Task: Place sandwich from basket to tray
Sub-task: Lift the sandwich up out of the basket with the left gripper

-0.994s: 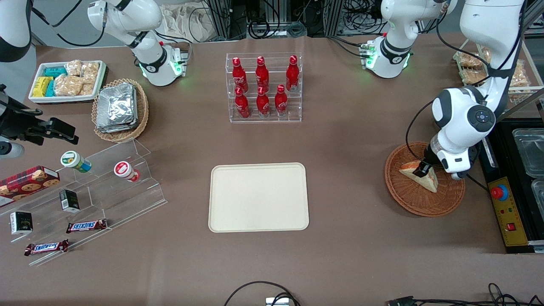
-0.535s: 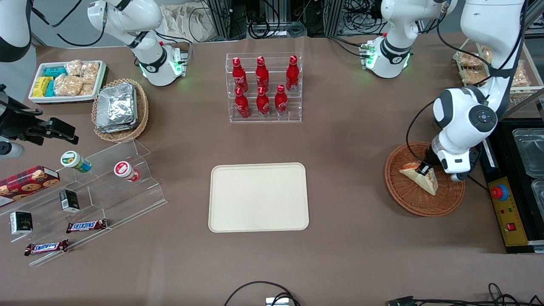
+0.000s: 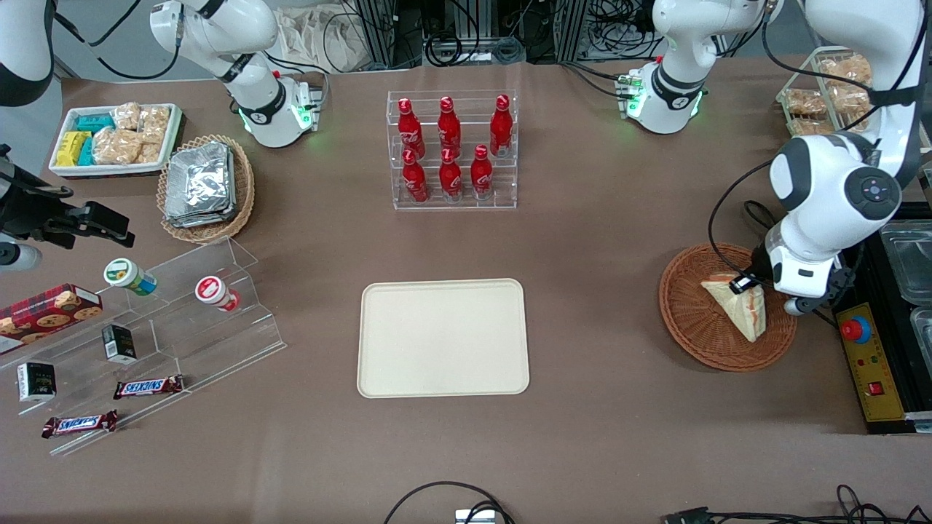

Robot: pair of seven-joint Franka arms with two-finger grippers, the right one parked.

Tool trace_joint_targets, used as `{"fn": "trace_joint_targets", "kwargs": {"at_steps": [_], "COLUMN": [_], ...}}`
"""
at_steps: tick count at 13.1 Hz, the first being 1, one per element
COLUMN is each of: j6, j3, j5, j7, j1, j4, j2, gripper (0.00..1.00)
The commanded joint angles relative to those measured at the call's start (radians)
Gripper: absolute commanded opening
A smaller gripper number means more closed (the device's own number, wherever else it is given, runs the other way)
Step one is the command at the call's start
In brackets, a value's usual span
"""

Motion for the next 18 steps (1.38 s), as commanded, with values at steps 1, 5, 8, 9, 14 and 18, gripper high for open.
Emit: {"fn": "trace_joint_targets", "kwargs": {"at_steps": [1, 5, 8, 9, 14, 18], "j6": [-0.074, -0.177, -0.304, -0.334, -0.420, -0.443], "j3": [-0.006, -0.008, -0.008, -0.008, -0.008, -0.008], "j5": [0.018, 0.072, 0.072, 0.073, 0.090, 0.113], "j7": [0.048, 0.046, 0.043, 0.036, 0.034, 0.019], "j1": [-0.037, -0.095, -0.165, -0.191, -0.271, -0.339], "j4": [0.085, 0.238, 0.407, 0.459, 0.628, 0.737], "j2": [0.004, 0.047, 0.108, 0.131, 0.206, 0.274], "gripper": [0.15, 0.13, 0.12, 0.12, 0.10, 0.08]}}
